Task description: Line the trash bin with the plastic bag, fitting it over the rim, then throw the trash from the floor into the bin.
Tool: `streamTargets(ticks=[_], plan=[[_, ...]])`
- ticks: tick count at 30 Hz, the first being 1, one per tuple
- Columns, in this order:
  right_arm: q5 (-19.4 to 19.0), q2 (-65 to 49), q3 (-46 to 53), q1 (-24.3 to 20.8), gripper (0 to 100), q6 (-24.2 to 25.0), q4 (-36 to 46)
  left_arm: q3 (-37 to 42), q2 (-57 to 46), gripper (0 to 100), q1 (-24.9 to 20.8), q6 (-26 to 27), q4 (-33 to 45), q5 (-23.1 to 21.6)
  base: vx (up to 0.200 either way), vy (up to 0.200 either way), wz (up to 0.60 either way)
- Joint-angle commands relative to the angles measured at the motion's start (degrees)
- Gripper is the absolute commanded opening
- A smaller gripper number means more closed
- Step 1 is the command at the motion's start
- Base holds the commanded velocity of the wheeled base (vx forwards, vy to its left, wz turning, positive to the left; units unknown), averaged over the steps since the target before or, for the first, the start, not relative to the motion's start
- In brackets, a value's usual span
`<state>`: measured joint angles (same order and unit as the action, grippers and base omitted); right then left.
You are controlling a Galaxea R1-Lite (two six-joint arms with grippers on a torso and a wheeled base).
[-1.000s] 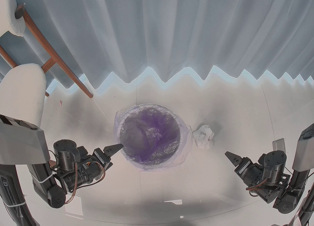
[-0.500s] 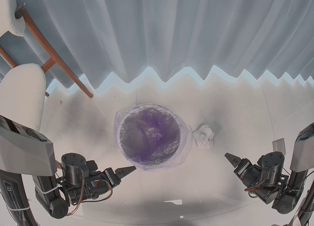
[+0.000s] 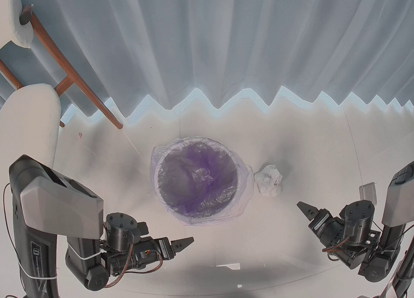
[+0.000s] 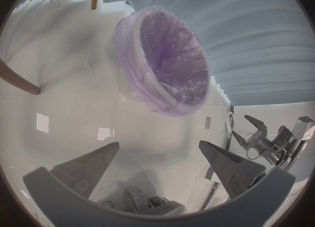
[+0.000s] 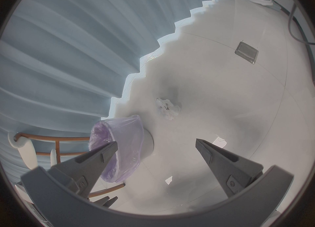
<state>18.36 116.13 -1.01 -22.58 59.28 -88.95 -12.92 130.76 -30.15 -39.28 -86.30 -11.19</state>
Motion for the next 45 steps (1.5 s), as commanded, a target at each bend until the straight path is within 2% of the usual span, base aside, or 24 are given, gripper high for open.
streamTargets(ticks=[1, 4, 8, 11, 13, 14, 20, 36, 45], plan=[[0.1, 0.6, 0.9, 0.0, 100, 0.1, -0.8, -1.9, 4.0, 100, 0.5, 0.1, 0.0, 1.3, 0.000, 0.000, 0.00], [0.2, 0.9, 0.9, -0.1, 100, 0.1, -0.9, -3.2, 5.1, 100, 1.1, -0.3, 0.0, 3.8, 0.000, 0.000, 0.00], [0.2, 0.8, 0.9, 0.0, 100, 0.1, -0.9, -3.8, 5.4, 100, 1.8, -0.7, 0.0, 4.2, 0.000, 0.000, 0.00], [0.2, 0.9, 0.9, 0.0, 100, 0.1, -0.9, -4.6, 5.5, 100, 2.2, -3.8, 0.0, 4.3, 0.000, 0.000, 0.00], [0.2, 0.9, 0.9, 0.0, 100, 0.1, -0.9, -4.7, 5.5, 100, 2.2, -4.0, 0.0, 4.3, 0.000, 0.000, 0.00], [0.2, 0.9, 0.9, -0.1, 100, 0.1, -0.9, -5.7, 5.5, 100, 2.9, -7.1, 0.0, 4.6, 0.000, 0.000, 0.00], [0.3, 0.8, 0.9, 0.0, 100, 0.0, -0.9, -8.4, 6.4, 100, 3.9, -10.6, 0.0, 6.8, 0.000, 0.000, 0.00], [0.9, 0.7, 0.9, -0.1, 100, 0.0, -0.8, -15.3, 10.0, 100, 6.1, -10.9, 0.0, 7.0, 0.000, 0.000, 0.00], [0.9, 0.9, 0.9, -0.1, 100, -0.1, -0.8, -20.3, 12.2, 100, 7.3, -13.1, 0.0, 11.5, 0.000, 0.000, 0.00]])
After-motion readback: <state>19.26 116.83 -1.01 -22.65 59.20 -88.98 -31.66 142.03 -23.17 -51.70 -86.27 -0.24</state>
